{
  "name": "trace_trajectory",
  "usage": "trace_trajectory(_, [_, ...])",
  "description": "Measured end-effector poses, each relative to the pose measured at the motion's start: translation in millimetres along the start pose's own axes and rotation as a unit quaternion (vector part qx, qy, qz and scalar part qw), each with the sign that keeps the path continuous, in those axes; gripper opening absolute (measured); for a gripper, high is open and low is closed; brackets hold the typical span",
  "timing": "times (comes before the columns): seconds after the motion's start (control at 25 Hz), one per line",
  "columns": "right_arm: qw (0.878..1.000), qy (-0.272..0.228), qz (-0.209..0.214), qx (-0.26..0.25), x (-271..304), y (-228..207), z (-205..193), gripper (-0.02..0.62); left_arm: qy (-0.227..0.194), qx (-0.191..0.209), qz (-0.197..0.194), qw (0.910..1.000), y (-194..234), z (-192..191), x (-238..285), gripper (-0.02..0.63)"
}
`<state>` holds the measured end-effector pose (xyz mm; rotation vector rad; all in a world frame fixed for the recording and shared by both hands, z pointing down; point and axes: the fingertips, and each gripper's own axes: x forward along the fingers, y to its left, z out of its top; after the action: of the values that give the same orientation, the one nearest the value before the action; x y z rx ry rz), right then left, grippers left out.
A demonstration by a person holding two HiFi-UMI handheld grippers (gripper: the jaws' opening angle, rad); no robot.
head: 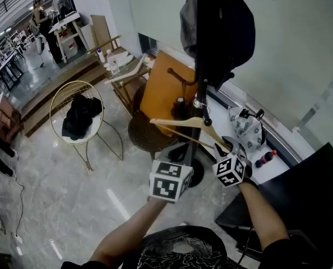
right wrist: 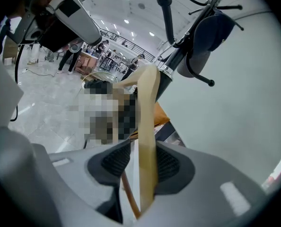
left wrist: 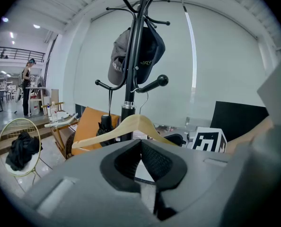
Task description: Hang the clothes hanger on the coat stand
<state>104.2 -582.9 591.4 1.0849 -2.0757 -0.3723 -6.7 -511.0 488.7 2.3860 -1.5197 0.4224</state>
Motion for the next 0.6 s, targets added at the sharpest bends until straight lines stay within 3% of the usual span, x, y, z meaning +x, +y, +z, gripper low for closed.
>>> trace_trajectory(0.2, [1.0, -0.002, -0.008, 0.005, -4.6, -0.2, 3.2, 0.181, -0.001, 0.001, -0.001, 1.0, -2.1, -1.4, -4.5, 0.006])
trace_trajectory(0.6, [0.999, -0.016, -0.035, 0.019, -28.2, -8.8, 20.0, 0.192, -0.002, -0.002, -0.012, 0.9999, -10.1, -2.0, -13.6, 0.005])
